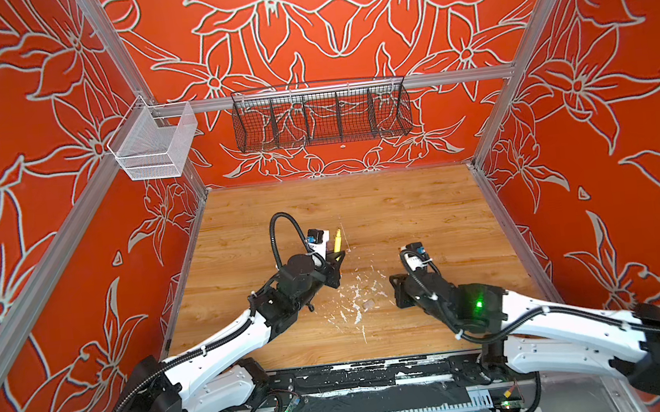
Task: Insert the pens into the pen caps
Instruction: 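Lift the translucent cap with the right gripper, then bring the held cap above the yellow highlighter tip with the right gripper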
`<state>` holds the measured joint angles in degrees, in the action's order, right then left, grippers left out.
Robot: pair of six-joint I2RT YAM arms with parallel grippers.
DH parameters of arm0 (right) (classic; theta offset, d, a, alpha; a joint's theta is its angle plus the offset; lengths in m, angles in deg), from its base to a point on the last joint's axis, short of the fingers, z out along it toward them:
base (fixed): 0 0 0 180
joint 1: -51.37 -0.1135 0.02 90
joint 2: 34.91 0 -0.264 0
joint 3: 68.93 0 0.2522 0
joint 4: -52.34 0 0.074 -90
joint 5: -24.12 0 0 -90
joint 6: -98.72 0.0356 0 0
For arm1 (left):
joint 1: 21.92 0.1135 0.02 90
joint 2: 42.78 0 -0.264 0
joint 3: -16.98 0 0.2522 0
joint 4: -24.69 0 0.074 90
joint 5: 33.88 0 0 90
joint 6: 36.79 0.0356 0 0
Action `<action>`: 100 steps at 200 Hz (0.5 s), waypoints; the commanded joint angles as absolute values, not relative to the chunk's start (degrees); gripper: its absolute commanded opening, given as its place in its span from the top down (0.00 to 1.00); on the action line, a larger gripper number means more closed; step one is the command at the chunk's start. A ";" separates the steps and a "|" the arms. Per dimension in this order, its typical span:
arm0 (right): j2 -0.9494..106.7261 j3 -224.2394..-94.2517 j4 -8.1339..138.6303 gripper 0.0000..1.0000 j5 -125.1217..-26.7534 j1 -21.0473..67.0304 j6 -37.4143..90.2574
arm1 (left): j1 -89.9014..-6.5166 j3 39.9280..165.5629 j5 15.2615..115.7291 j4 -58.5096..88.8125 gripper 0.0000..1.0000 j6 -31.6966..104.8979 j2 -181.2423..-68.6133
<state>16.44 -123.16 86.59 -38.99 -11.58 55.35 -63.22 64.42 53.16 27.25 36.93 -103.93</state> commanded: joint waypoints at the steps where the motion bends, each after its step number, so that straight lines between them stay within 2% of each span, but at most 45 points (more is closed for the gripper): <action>1: 12.67 -126.49 81.52 1.00 -34.35 -11.38 48.83 | -63.14 64.13 61.50 32.43 1.00 38.67 -103.61; 28: 10.44 -124.79 68.96 1.00 -35.92 -11.38 44.20 | -63.23 63.70 65.52 34.16 1.00 39.45 -103.66; 55: 12.98 -122.51 57.13 1.00 -39.08 -11.38 43.09 | -63.23 63.14 67.40 35.21 1.00 39.91 -103.45; 100: 20.15 -125.36 49.93 1.00 -43.35 -11.38 42.30 | -63.23 63.14 69.11 35.89 1.00 39.73 -103.61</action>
